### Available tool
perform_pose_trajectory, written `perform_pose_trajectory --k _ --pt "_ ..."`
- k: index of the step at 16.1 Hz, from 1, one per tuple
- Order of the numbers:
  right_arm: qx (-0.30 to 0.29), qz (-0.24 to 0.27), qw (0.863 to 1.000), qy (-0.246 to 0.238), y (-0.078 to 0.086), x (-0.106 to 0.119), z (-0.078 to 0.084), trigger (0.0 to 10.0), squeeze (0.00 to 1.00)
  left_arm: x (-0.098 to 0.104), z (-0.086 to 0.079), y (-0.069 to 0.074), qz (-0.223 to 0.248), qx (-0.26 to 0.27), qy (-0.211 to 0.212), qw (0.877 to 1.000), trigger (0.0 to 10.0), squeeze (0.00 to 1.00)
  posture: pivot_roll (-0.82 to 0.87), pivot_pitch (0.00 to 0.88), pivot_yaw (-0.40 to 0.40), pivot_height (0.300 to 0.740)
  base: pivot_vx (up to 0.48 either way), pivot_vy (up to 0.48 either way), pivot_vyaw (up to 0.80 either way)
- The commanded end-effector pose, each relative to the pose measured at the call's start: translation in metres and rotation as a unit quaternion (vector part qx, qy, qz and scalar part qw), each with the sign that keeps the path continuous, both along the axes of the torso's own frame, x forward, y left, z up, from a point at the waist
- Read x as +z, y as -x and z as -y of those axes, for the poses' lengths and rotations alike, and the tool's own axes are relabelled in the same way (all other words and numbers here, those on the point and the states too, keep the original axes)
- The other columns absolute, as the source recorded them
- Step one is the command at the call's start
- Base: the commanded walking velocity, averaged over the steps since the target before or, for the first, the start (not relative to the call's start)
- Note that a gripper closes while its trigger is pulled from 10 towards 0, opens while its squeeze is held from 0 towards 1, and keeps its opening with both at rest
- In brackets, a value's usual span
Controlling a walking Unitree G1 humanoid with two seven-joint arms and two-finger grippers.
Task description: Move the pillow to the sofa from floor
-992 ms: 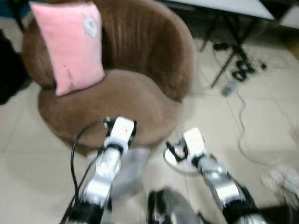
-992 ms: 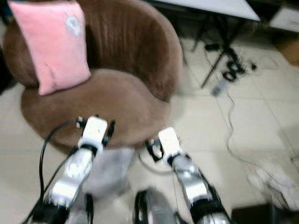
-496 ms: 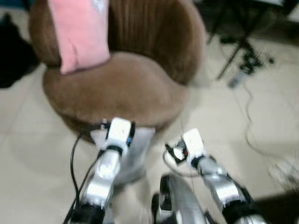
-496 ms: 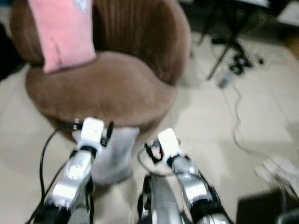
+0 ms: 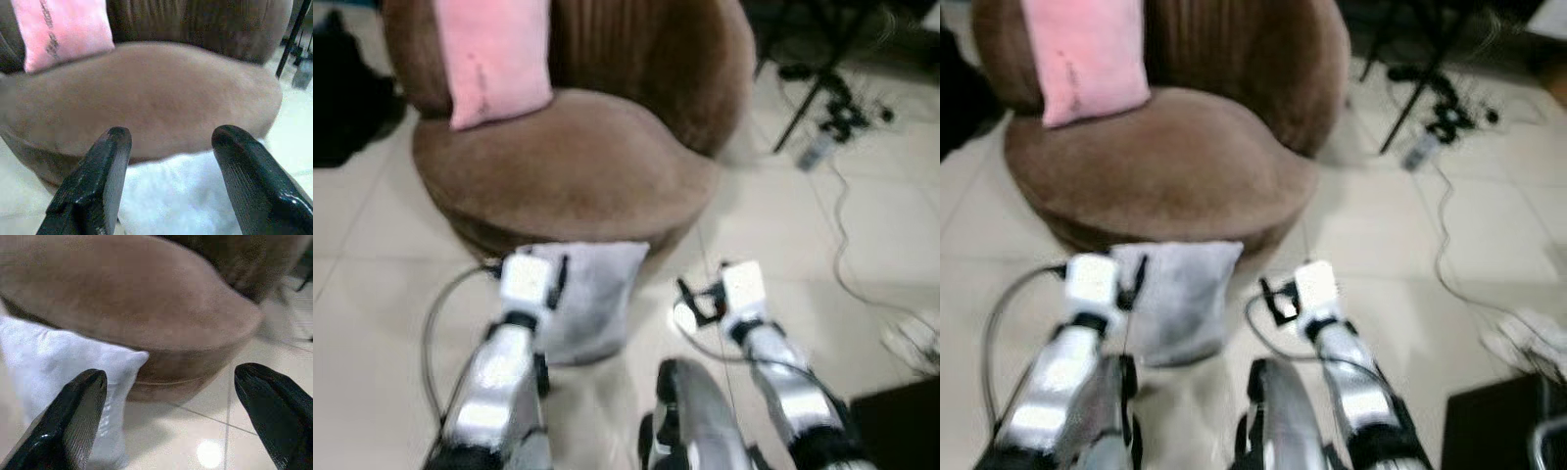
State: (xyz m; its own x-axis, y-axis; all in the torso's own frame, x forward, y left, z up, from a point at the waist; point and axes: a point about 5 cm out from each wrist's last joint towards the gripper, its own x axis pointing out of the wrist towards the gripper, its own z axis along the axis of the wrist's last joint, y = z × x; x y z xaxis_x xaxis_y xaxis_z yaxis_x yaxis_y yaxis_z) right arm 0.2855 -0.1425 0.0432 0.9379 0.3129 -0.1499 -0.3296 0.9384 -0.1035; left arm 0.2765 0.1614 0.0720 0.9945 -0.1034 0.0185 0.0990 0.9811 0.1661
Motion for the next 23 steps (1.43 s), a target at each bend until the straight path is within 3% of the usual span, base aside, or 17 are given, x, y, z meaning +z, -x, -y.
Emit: perform_pose_trajectory --k 1,3,5,7,9,12,14,18,20,22,23 --pt "-0.023 0.011 1.0 -0.011 0.006 0.001 0.013 10.0 0.0 0.002 -0.004 0.008 0.018 -0.006 0.008 1.0 10.0 0.0 -0.05 0.189 -0.142 0.596 0.0 0.0 0.0" --pt "-0.025 0.012 0.999 -0.015 0.011 -0.001 0.017 10.0 0.0 -0.003 -0.011 0.013 0.018 0.0 -0.013 1.0 10.0 0.0 -0.05 0.189 -0.142 0.596 0.0 0.0 0.0" --pt "-0.001 -0.007 1.0 0.01 0.03 -0.014 0.023 10.0 0.0 -0.023 -0.021 0.034 -0.006 -0.001 -0.037 0.999 10.0 0.0 -0.05 0.188 -0.138 0.596 0.0 0.0 0.0" --pt "0.012 -0.018 1.0 0.011 0.037 -0.018 0.023 10.0 0.0 -0.029 -0.025 0.043 -0.019 -0.005 -0.042 0.999 10.0 0.0 -0.06 0.185 -0.138 0.596 0.0 0.0 0.0" --pt "0.019 -0.026 0.999 0.011 0.039 -0.02 0.024 10.0 0.0 -0.04 -0.014 0.053 -0.025 -0.017 -0.038 0.999 10.0 0.0 -0.06 0.18 -0.141 0.596 0.0 0.0 0.0" --pt "0.027 -0.037 0.999 0.015 0.047 -0.023 0.03 10.0 0.0 -0.046 0.018 0.065 -0.022 -0.032 -0.017 0.999 10.0 0.0 -0.06 0.178 -0.144 0.596 0.0 0.0 0.0" --pt "0.033 -0.04 0.999 0.018 0.048 -0.023 0.029 10.0 0.0 -0.046 0.032 0.066 -0.02 -0.039 -0.013 0.999 10.0 0.0 -0.06 0.179 -0.145 0.596 0.0 0.0 0.0" --pt "0.041 -0.037 0.998 0.017 0.043 -0.018 0.017 10.0 0.0 -0.04 0.017 0.058 -0.016 -0.014 -0.006 1.0 10.0 0.0 -0.07 0.192 -0.14 0.582 0.0 0.0 0.0" --pt "0.043 -0.039 0.998 0.018 0.04 -0.018 0.014 10.0 0.0 -0.04 0.021 0.06 -0.028 0.007 0.027 0.999 10.0 0.0 -0.06 0.196 -0.138 0.563 0.0 0.0 0.0" --pt "0.052 -0.043 0.998 0.018 0.039 -0.019 0.009 10.0 0.0 -0.038 0.026 0.06 -0.026 -0.002 0.029 0.999 10.0 0.0 -0.06 0.2 -0.136 0.554 0.0 0.0 0.0" --pt "0.058 -0.041 0.997 0.02 0.037 -0.018 0.004 10.0 0.0 -0.034 0.027 0.052 -0.021 -0.005 0.027 0.999 10.0 0.0 -0.06 0.2 -0.138 0.554 0.0 0.0 0.0"
